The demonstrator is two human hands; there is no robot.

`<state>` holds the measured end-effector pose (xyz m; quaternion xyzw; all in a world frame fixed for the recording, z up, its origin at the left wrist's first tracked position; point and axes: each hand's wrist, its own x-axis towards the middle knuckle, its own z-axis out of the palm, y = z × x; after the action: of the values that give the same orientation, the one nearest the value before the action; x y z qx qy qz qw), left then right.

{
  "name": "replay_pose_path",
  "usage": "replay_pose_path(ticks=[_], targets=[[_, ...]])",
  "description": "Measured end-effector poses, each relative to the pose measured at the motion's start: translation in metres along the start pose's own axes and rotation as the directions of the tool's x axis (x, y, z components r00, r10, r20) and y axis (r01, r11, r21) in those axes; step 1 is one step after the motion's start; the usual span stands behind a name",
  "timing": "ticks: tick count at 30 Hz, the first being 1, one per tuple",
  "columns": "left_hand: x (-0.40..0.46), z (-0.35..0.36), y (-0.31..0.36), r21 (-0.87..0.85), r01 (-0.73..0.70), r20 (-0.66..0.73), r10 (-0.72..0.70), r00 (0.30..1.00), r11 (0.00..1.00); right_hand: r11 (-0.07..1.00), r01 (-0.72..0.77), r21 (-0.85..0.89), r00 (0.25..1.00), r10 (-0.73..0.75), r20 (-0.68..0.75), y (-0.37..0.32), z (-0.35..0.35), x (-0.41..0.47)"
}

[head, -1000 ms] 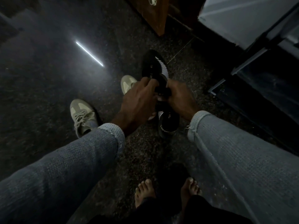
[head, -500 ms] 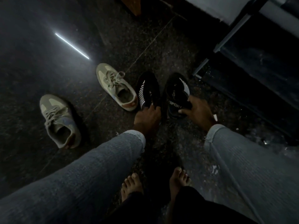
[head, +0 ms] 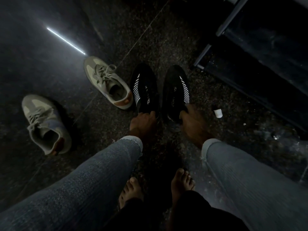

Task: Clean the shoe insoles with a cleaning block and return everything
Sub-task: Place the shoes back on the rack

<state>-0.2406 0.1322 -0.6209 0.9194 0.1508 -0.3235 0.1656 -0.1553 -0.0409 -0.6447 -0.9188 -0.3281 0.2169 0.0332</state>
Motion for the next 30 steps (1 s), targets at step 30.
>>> replay_pose_path(ticks=[30], targets=[[-0.050,-0.052,0.000,-0.053,-0.133,-0.191,0.120,0.974,0.990,0.976,-0.098,0.192,0.984,0.066,0.166,-0.066,-0.090,-0.031]])
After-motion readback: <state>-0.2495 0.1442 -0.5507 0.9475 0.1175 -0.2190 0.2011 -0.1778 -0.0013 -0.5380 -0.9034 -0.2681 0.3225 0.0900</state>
